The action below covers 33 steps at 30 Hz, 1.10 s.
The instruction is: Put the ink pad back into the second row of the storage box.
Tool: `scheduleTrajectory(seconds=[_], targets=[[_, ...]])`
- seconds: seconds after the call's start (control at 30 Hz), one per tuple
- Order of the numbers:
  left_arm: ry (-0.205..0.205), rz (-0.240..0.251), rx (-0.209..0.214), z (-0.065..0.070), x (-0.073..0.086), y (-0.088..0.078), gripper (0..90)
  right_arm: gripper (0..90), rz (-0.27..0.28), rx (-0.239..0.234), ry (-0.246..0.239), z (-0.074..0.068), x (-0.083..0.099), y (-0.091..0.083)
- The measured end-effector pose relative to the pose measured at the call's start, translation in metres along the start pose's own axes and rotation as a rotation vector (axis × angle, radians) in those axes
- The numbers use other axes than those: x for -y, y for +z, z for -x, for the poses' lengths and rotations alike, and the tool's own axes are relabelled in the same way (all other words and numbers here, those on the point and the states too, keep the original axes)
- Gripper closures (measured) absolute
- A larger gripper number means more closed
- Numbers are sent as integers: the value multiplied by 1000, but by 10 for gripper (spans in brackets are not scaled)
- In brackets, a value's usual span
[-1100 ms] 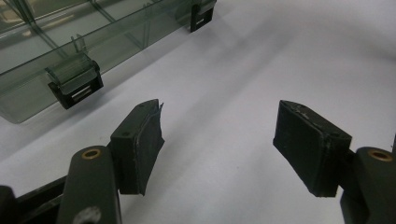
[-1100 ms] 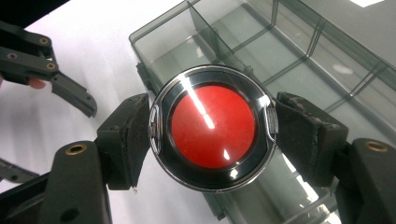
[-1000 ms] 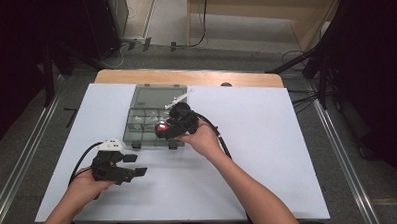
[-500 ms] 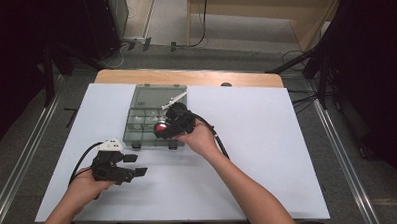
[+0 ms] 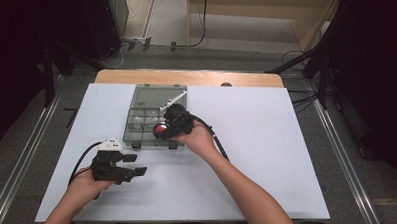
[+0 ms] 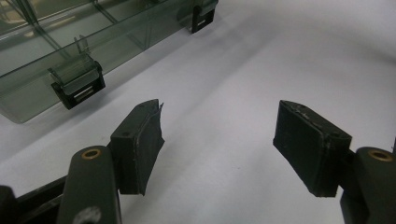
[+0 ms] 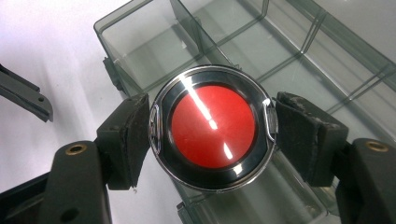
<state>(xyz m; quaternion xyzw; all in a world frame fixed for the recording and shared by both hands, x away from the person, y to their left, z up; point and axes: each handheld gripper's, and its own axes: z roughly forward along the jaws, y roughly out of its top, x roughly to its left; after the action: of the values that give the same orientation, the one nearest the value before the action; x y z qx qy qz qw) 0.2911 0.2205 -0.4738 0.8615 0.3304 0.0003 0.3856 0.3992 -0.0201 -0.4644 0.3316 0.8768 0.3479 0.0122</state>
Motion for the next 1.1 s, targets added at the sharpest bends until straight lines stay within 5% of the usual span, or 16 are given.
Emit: scheduleTrajectory(seconds=[0.23, 0.33, 0.73, 1.1], targets=[[-3, 2, 0, -1, 0, 0, 319, 281, -8, 30, -49, -3, 0, 1], [-4, 4, -1, -1, 0, -1, 319, 223, 24, -3, -29, -2, 0, -2], [-22, 14, -4, -4, -1, -6, 319, 223, 92, -55, -2, 1, 2, -20], [-57, 17, -27, -11, -8, -12, 319, 227, 111, -45, 29, 14, 12, -38]])
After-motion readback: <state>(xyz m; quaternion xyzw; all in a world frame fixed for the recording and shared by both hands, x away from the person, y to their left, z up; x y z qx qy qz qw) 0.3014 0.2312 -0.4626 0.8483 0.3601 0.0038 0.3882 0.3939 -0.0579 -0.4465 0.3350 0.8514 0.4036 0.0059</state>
